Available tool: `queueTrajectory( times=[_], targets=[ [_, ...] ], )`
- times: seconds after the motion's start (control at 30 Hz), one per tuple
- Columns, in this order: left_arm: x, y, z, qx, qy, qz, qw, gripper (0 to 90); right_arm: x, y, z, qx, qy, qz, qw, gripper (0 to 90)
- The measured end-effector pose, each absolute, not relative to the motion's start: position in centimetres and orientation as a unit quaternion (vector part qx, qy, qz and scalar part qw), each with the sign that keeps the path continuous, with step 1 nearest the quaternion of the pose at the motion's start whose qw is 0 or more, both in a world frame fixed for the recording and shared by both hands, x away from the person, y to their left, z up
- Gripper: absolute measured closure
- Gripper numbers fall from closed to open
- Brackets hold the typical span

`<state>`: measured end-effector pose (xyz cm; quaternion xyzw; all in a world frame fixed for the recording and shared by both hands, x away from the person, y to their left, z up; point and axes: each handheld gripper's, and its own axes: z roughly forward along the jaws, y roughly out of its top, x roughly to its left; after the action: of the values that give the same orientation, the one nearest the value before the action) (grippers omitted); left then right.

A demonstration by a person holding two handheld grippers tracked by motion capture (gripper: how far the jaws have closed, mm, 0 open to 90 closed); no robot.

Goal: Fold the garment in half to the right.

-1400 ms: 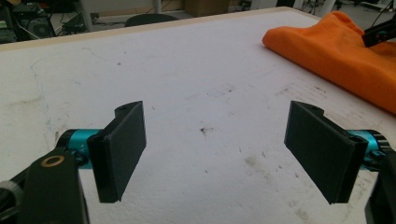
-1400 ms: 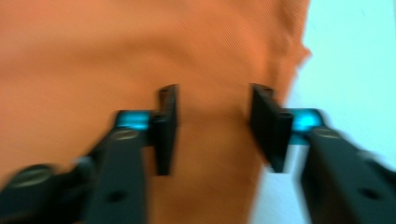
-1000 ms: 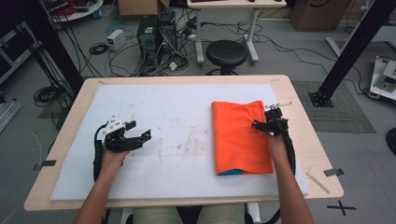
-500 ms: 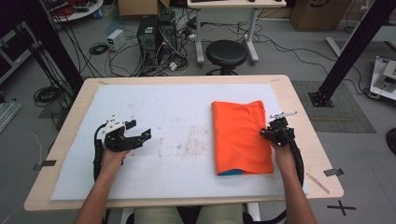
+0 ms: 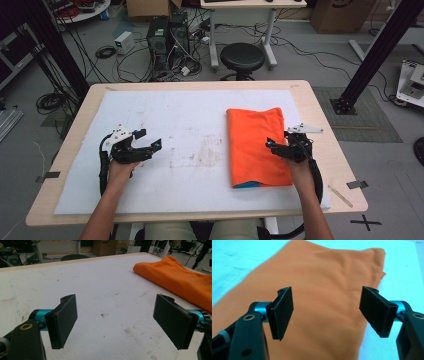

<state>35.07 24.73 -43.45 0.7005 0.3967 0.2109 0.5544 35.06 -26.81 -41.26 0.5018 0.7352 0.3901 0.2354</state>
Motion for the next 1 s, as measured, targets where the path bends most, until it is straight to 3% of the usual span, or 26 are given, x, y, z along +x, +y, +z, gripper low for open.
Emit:
queueTrajectory(
  times=[1.0],
  targets=[
    [34.2, 24.5, -43.3, 0.705, 0.388, 0.206, 0.557, 19.5, 31.5, -26.4, -39.9, 0.466, 0.717, 0.435, 0.282, 24.6]
  ],
)
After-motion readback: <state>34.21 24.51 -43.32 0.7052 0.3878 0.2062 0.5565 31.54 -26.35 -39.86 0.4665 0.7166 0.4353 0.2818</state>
